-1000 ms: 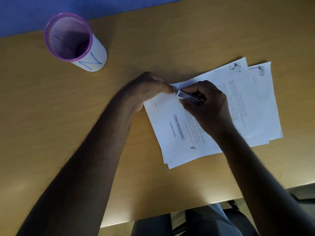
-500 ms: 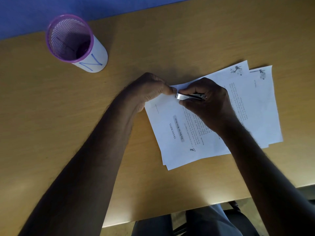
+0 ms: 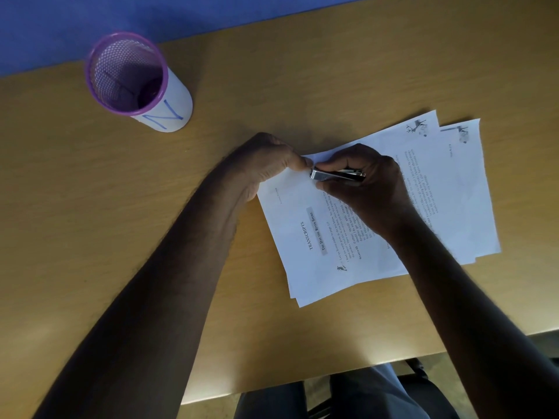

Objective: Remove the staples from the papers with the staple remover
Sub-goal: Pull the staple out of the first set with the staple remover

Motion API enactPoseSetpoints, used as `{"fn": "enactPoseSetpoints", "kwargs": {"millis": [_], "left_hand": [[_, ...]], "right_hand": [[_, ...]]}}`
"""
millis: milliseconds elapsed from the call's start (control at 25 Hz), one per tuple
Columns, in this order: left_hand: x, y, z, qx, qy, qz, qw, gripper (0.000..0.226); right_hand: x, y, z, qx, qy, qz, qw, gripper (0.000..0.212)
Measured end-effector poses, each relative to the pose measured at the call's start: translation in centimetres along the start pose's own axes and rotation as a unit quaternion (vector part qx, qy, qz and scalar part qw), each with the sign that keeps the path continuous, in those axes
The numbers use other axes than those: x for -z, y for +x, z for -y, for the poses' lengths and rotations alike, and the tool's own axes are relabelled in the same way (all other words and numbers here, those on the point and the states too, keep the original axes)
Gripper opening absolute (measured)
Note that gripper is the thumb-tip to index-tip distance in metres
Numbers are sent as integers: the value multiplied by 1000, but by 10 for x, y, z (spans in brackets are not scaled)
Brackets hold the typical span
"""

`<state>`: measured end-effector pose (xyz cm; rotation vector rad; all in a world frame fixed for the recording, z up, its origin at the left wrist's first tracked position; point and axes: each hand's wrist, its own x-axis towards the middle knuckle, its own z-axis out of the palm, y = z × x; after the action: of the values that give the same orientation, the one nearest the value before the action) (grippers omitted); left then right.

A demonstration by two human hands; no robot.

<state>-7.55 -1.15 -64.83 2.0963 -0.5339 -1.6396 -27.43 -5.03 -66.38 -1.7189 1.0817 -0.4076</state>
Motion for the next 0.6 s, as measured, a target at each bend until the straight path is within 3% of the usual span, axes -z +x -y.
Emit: {"fn": "enactPoseSetpoints", "kwargs": {"millis": [240, 400, 600], "left_hand": [[1, 1, 4, -15, 3, -4, 1000, 29], [2, 3, 7, -21, 12, -1, 1000, 44], [3, 1, 5, -22, 1, 8, 1000, 21]], "right_hand": [[-9, -6, 9, 27, 1, 54, 998, 32], [-1, -6, 6, 0, 9, 46, 999, 23], [6, -3, 7, -23, 3, 3, 1000, 30]]}}
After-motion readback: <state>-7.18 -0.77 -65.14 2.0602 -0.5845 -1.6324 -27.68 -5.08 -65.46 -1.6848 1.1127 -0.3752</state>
